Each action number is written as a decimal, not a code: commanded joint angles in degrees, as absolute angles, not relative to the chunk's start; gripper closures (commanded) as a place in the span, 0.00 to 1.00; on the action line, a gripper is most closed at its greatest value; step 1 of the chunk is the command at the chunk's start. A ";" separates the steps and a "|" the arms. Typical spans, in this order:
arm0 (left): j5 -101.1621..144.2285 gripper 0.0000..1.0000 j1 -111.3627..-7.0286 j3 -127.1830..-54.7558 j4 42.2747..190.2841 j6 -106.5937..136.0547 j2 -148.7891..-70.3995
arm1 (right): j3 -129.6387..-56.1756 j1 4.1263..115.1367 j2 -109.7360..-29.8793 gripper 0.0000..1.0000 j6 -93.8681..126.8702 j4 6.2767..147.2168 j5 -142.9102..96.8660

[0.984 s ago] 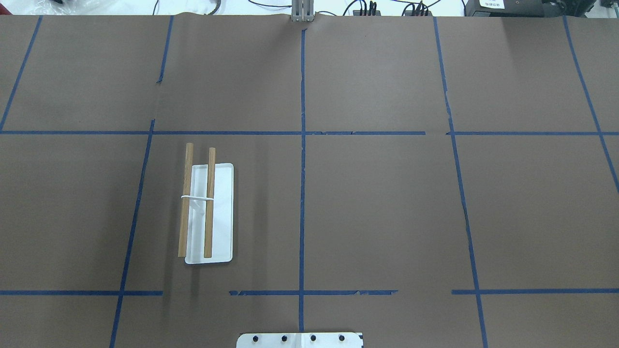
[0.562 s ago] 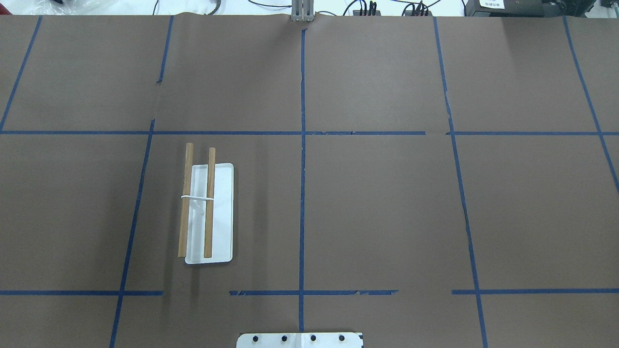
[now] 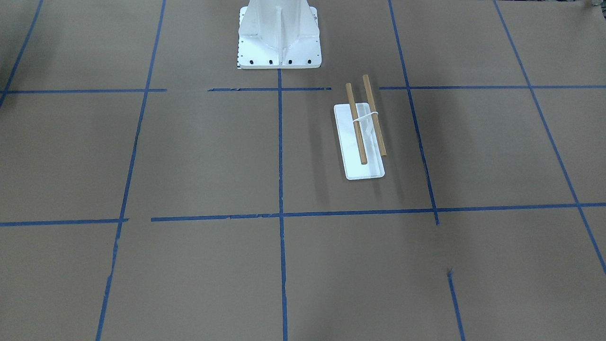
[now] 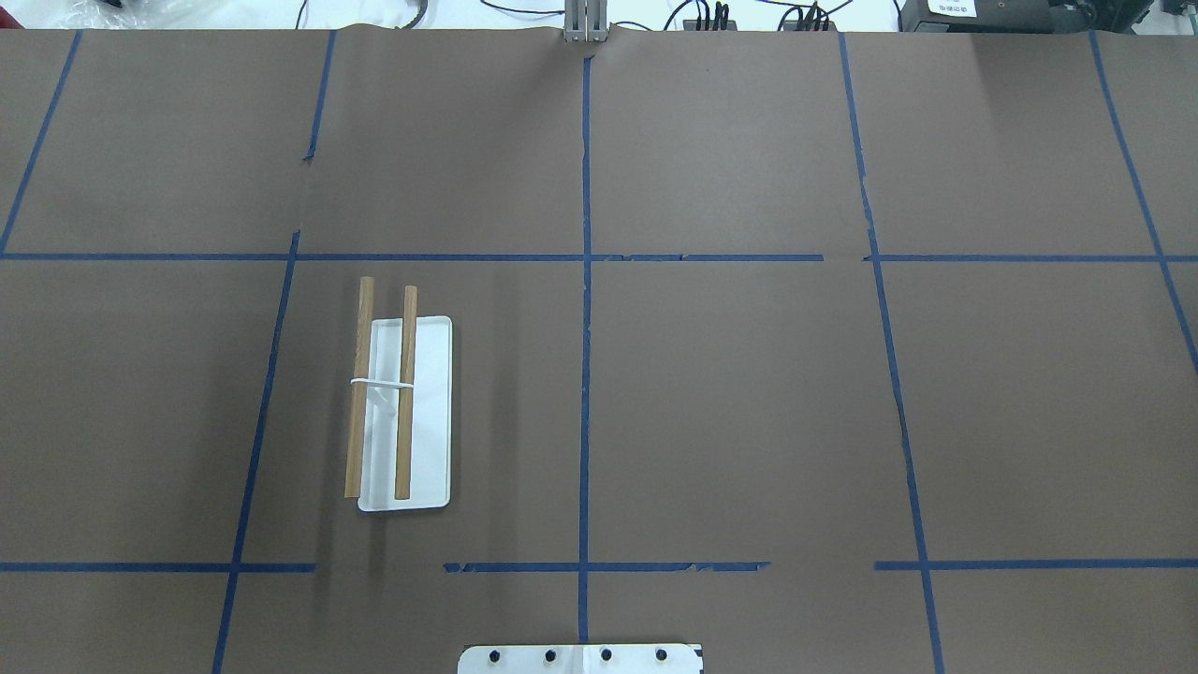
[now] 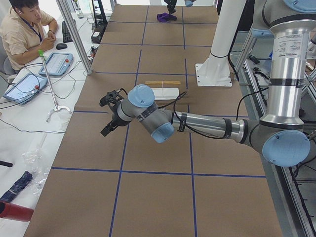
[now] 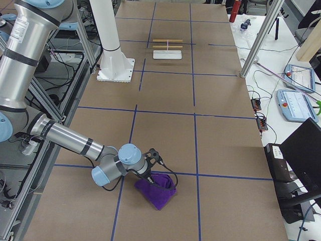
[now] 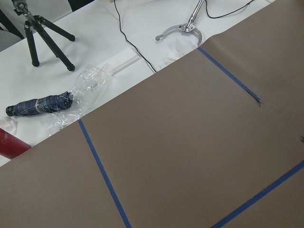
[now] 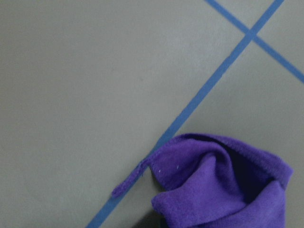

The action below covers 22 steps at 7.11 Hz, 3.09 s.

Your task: Hang towel on rack

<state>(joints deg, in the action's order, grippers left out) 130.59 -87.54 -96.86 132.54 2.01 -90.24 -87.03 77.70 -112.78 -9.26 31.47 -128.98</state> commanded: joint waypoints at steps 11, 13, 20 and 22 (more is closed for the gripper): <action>131.22 0.00 -64.71 -99.05 135.35 64.67 -107.62 | -119.10 53.60 -74.40 1.00 29.11 75.41 -115.56; 120.99 0.12 -54.29 -98.62 134.83 84.73 -115.45 | -117.17 46.35 -66.65 1.00 38.28 75.41 -110.15; 110.30 0.16 -42.45 -95.98 133.25 116.16 -126.99 | -116.02 38.06 -56.70 1.00 44.73 75.32 -99.32; 108.56 0.10 -40.97 -94.40 133.15 119.17 -129.28 | -116.10 38.06 -55.81 1.00 46.23 75.15 -99.23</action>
